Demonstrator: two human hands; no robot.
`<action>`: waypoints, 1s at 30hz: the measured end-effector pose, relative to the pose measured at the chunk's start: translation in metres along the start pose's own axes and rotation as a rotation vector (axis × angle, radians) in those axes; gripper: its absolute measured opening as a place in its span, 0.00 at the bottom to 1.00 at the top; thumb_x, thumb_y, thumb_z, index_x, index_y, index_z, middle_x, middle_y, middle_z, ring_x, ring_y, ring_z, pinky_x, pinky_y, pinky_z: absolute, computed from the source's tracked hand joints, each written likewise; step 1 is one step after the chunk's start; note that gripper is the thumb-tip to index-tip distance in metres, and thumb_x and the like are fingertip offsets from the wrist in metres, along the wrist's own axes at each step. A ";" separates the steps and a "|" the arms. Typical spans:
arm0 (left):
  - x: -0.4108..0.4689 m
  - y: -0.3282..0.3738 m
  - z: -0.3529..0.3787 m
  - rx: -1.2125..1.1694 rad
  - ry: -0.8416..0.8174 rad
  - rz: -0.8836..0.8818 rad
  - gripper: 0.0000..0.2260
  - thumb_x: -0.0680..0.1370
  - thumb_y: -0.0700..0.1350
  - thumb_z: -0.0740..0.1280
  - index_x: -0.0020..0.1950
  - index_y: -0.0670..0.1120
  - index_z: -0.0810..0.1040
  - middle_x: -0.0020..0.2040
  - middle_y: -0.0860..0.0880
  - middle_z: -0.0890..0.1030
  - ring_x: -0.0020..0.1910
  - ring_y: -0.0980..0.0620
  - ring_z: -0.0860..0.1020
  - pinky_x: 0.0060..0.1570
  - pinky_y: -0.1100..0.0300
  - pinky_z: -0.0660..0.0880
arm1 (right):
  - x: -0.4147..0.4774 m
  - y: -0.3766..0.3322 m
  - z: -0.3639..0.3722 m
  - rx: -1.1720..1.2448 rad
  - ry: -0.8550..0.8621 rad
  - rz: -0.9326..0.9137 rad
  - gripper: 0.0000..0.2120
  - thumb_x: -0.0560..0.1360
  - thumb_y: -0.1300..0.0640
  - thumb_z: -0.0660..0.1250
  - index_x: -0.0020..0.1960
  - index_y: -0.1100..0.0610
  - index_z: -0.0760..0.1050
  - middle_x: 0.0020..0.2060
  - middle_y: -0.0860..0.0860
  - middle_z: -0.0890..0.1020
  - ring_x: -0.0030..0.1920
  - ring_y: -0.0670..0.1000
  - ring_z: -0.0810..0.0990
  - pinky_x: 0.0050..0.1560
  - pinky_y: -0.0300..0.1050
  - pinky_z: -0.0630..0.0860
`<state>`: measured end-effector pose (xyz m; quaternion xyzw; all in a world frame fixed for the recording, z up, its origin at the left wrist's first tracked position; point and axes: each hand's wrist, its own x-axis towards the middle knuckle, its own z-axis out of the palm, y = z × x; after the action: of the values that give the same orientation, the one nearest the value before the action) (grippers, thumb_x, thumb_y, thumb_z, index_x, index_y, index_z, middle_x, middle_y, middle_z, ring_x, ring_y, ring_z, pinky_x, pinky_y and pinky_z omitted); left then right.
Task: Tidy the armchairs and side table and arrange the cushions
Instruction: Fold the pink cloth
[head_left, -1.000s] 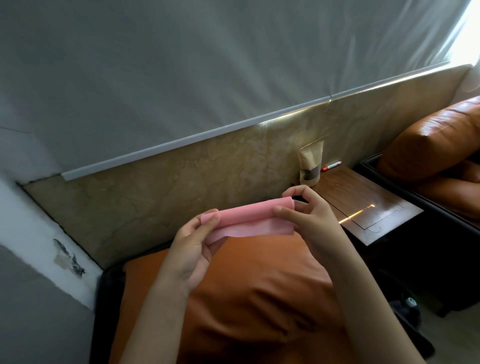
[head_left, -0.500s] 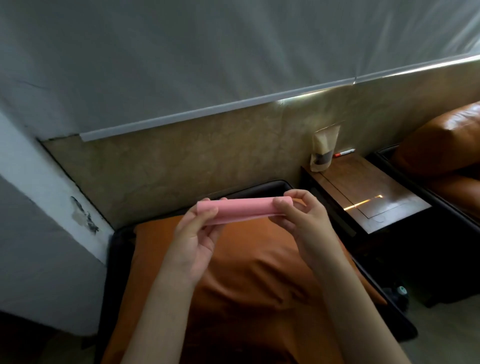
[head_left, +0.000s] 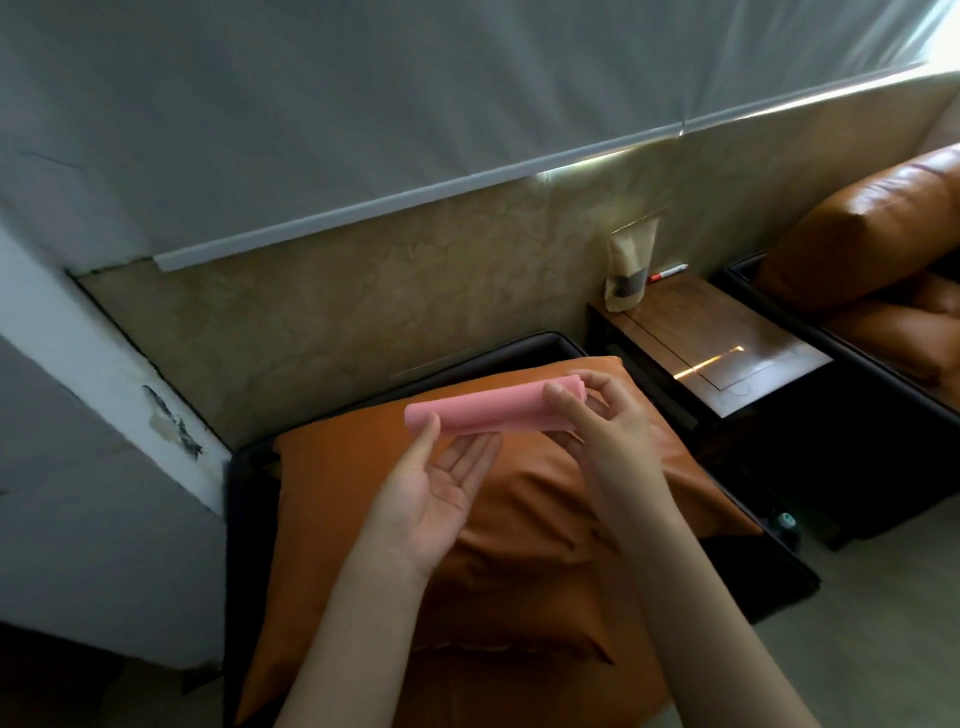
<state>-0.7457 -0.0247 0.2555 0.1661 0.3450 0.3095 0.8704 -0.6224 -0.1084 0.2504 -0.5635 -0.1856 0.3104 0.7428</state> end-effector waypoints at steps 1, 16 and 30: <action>-0.004 0.000 -0.004 -0.001 -0.013 -0.006 0.11 0.81 0.43 0.60 0.62 0.40 0.71 0.47 0.34 0.81 0.45 0.42 0.82 0.49 0.50 0.78 | -0.007 0.001 0.002 0.007 -0.003 0.013 0.10 0.74 0.58 0.70 0.54 0.57 0.76 0.45 0.49 0.81 0.45 0.45 0.84 0.49 0.44 0.81; -0.059 -0.005 -0.034 0.089 -0.150 -0.011 0.12 0.80 0.38 0.59 0.63 0.36 0.70 0.56 0.32 0.79 0.54 0.38 0.80 0.48 0.49 0.77 | -0.092 0.007 0.000 0.134 0.136 -0.003 0.15 0.68 0.54 0.72 0.55 0.53 0.81 0.49 0.55 0.85 0.51 0.54 0.84 0.46 0.43 0.81; -0.061 -0.068 0.002 0.203 -0.214 -0.104 0.14 0.78 0.38 0.63 0.63 0.38 0.70 0.56 0.32 0.79 0.52 0.37 0.82 0.44 0.50 0.82 | -0.106 -0.003 -0.063 0.070 0.427 -0.196 0.12 0.73 0.60 0.72 0.53 0.58 0.71 0.43 0.61 0.83 0.42 0.53 0.85 0.41 0.42 0.81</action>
<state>-0.7507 -0.1157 0.2533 0.2672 0.2880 0.2082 0.8957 -0.6606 -0.2256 0.2419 -0.5696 -0.0671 0.1167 0.8109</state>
